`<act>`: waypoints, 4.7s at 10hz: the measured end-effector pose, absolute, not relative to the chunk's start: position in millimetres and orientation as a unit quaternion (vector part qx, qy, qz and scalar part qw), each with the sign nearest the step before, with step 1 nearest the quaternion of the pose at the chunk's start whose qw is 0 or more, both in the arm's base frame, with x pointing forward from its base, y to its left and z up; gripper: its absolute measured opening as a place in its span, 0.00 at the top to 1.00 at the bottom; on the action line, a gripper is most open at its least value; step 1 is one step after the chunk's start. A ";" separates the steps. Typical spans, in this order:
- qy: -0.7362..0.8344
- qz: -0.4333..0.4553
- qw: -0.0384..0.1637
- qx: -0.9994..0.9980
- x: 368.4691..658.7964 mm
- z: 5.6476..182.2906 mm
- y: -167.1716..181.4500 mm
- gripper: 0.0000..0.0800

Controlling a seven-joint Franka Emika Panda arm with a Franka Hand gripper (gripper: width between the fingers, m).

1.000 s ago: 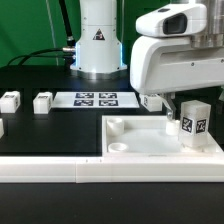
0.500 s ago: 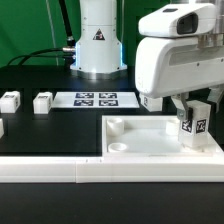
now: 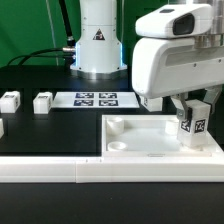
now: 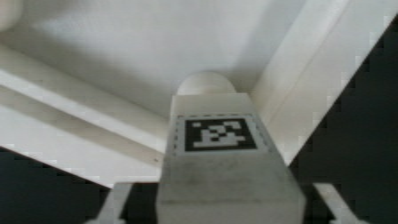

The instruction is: Assemble square table

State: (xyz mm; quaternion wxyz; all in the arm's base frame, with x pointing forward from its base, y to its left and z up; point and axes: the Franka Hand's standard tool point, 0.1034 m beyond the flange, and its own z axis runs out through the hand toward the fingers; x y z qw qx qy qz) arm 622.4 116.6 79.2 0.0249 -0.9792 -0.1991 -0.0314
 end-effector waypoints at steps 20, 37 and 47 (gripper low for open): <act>0.444 -0.010 0.049 -0.895 620.7 78.8 118.6 0.42; -0.189 -0.033 0.023 -0.981 624.2 78.0 118.8 0.19; 0.091 -0.034 0.032 -0.995 624.4 77.0 116.6 0.64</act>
Offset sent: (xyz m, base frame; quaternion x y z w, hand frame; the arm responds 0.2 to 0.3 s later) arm -0.0137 0.0040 -0.0053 0.0099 0.0054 0.2857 0.9582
